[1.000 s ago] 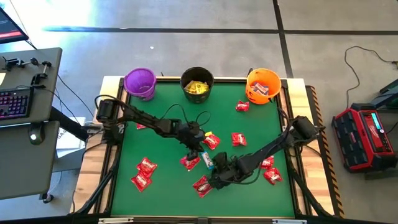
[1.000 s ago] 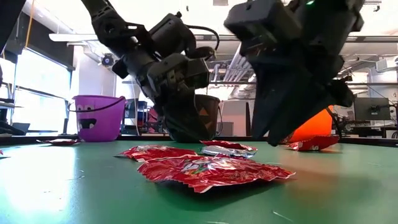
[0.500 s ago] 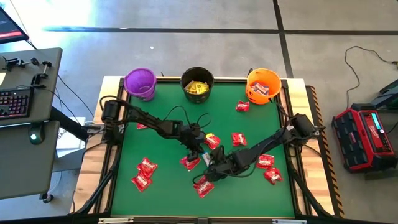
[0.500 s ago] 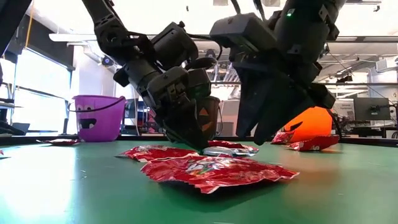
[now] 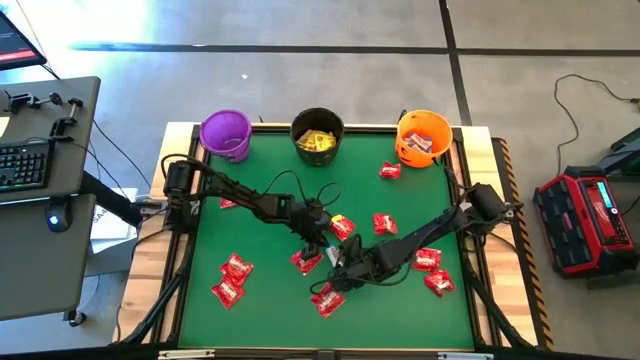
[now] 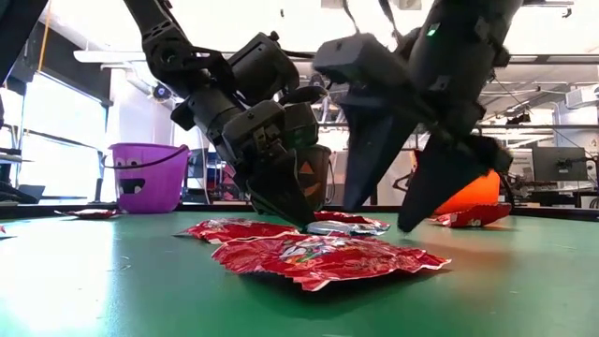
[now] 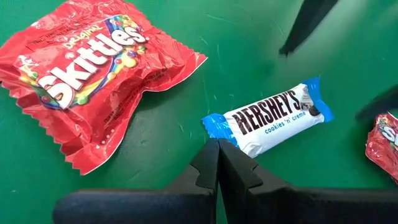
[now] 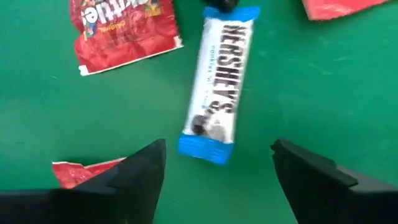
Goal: Sort candy by brand, put in halloween buckets
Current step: Put the blue chocolate bar into the orange bucket
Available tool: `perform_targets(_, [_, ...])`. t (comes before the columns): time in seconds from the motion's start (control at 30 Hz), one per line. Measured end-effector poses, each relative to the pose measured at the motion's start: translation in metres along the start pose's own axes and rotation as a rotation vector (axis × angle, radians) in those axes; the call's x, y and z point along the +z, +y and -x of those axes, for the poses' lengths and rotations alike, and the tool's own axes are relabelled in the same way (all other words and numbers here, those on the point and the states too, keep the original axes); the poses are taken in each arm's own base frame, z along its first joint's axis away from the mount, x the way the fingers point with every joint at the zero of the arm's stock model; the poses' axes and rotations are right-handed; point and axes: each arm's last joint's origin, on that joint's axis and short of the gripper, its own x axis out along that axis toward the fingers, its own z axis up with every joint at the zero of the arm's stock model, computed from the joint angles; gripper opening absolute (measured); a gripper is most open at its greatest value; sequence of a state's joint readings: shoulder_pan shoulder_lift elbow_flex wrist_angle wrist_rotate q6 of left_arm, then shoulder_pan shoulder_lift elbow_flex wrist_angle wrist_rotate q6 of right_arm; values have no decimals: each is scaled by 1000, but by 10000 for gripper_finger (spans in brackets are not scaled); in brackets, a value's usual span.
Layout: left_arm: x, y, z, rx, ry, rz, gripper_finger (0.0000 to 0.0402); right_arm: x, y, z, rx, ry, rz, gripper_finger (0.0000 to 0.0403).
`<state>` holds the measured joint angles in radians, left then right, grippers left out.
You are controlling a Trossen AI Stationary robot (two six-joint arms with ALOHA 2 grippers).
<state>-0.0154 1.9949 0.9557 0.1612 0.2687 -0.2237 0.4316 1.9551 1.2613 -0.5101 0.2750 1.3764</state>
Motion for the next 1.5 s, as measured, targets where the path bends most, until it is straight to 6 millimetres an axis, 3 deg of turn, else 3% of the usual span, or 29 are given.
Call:
perform_targets(0.17, [-1, 0, 0, 1, 5, 1, 0, -2, 10, -17, 97, 48, -39, 281])
perform_targets(0.37, [-1, 0, 0, 2, 4, 4, 0, -3, 11, -21, 98, -4, -103, 263])
perform_targets(0.5, [-1, 0, 0, 2, 4, 8, 0, -2, 9, -22, 78, -7, -119, 201])
perform_targets(0.73, [-1, 0, 0, 2, 3, 8, 0, -3, 4, -23, 35, -11, -117, 30])
perform_targets(0.8, [-1, 0, 0, 2, 2, 8, 0, -3, 4, -23, 32, -9, -104, 9])
perform_targets(1.07, [7, 3, 8, -28, -33, 14, 0, -5, 3, -16, 27, 19, -65, 1])
perform_targets(1.5, [32, 13, 50, -6, -147, 28, 0, 10, -11, 46, -55, -51, -8, 0])
